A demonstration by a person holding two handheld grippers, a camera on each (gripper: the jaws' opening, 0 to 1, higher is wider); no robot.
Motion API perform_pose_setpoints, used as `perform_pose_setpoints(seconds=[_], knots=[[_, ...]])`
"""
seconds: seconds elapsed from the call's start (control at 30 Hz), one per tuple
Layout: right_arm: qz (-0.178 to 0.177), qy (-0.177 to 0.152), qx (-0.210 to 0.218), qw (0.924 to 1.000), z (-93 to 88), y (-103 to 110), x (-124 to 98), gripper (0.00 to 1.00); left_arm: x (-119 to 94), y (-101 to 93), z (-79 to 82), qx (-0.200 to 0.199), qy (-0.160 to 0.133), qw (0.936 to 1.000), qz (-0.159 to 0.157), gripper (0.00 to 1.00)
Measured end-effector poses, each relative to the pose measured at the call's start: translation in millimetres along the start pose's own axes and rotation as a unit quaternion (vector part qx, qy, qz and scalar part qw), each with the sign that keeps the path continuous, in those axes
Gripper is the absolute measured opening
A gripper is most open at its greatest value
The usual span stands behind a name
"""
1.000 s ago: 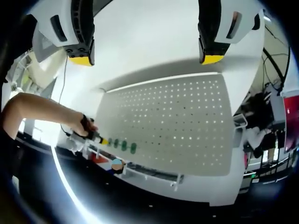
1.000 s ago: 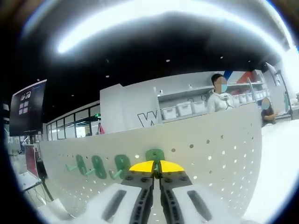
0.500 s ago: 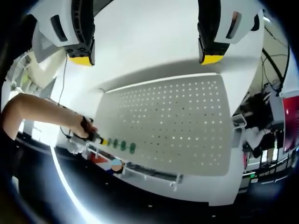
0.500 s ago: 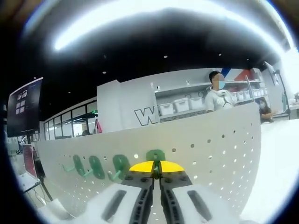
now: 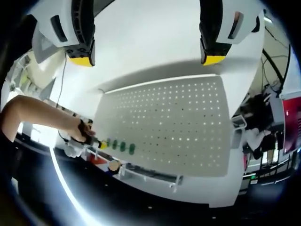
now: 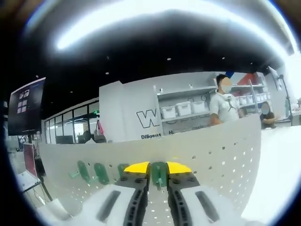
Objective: Insert the hook assembly into the mounting plate slot until the hook locks in place.
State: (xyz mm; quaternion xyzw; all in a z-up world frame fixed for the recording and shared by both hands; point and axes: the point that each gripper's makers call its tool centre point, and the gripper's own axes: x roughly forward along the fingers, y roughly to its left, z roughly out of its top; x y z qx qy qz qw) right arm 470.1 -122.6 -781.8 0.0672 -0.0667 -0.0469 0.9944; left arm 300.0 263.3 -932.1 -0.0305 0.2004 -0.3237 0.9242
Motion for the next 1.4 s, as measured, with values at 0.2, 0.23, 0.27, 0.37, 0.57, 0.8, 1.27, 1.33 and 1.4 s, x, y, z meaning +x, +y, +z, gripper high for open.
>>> perform_pose_setpoints(seconds=[0.2, 0.23, 0.27, 0.37, 0.57, 0.8, 1.27, 1.33, 1.4], knots=[[0.008, 0.014, -0.034, 0.9993, 0.2, 1.5, -17.8, 0.32, -3.3, 0.3, 5.1, 0.005, -0.005, 1.0, 0.001, 0.95], [0.01, 0.016, -0.035, 0.9992, -1.5, 2.3, -21.7, 0.35, -3.7, 0.1, 5.4, 0.005, -0.005, 1.0, 0.001, 0.95], [0.014, 0.02, -0.037, 0.999, -4.8, 3.4, -28.2, 0.37, -4.0, -0.1, 5.6, 0.005, -0.005, 1.0, 0.001, 0.95], [0.017, 0.038, -0.049, 0.9979, -17.2, 4.7, -44.8, 0.4, -5.7, -1.5, 5.8, 0.007, -0.005, 1.0, 0.0, 0.95], [0.012, 0.087, -0.045, 0.9951, -52.1, 3.0, -85.8, 0.59, -7.5, -4.9, 4.8, 0.007, -0.007, 0.9999, -0.004, 0.96], [0.02, 0.142, -0.048, 0.9885, -92.1, 10.6, -136.1, 0.74, -7.3, -10.5, 2.1, 0.007, -0.005, 0.9999, -0.011, 0.97], [0.03, 0.201, -0.073, 0.9765, -133.3, 22.9, -199.1, 0.9, -11.3, -14.2, -4.3, 0.009, -0.003, 0.9999, -0.014, 0.97], [0.039, 0.213, -0.079, 0.973, -140.4, 27.5, -206.7, 0.9, -12.7, -14.7, -5.6, 0.01, -0.001, 0.9999, -0.014, 0.97], [0.044, 0.22, -0.081, 0.9712, -144.7, 30.5, -213.0, 0.91, -13.9, -14.9, -6.6, 0.009, -0.001, 0.9999, -0.014, 0.97]])
